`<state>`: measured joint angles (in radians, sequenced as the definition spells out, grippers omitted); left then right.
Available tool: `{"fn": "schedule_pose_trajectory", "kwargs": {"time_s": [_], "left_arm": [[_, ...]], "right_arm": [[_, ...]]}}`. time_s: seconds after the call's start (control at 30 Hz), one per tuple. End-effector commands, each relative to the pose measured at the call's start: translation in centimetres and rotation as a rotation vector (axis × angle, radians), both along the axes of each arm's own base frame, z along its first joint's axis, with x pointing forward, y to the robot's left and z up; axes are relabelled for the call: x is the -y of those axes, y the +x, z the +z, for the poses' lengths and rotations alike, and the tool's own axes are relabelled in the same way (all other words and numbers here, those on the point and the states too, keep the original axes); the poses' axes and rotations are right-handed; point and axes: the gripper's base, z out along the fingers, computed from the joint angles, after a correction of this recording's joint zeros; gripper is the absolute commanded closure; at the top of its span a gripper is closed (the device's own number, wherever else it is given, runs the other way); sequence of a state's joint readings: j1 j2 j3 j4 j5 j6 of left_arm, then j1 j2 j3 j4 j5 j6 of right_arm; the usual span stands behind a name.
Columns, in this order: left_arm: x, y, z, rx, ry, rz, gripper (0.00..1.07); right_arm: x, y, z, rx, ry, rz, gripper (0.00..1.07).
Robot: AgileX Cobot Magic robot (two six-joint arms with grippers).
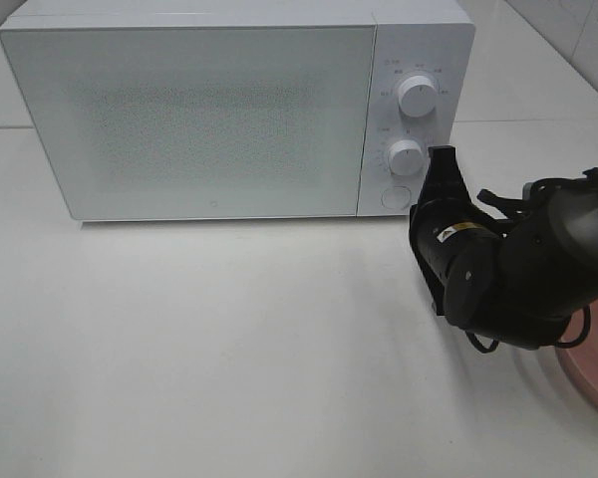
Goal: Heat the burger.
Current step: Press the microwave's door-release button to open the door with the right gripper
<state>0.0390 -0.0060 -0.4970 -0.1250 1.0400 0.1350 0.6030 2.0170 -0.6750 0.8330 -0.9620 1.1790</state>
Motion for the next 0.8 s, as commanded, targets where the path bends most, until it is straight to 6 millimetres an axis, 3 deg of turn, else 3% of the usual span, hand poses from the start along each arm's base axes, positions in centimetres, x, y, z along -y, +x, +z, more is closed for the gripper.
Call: {"fn": "schedule_pose_trajectory", "kwargs": {"time_s": [0.03,0.23,0.47,0.8], "left_arm": [[0.0,-0.3,-0.1,0.021,-0.005,0.001,0.09],[0.0,-0.3,-0.1,0.021,-0.005,0.001,0.09],[0.0,-0.3,-0.1,0.021,-0.005,0.001,0.09],[0.0,-0.3,-0.1,0.021,-0.005,0.001,0.09]], "right_arm": [[-0.2,0.5,0.1,0.012,-0.005,0.004,1.07],[-1.1,1.8,-0.8,0.013,-0.017,0.020,1.07],[-1.6,2.7,-0.2,0.040,-0.036,0.036,1.07],[-1.6,3.2,-1.0,0.018,-0.030,0.042,1.07]]}}
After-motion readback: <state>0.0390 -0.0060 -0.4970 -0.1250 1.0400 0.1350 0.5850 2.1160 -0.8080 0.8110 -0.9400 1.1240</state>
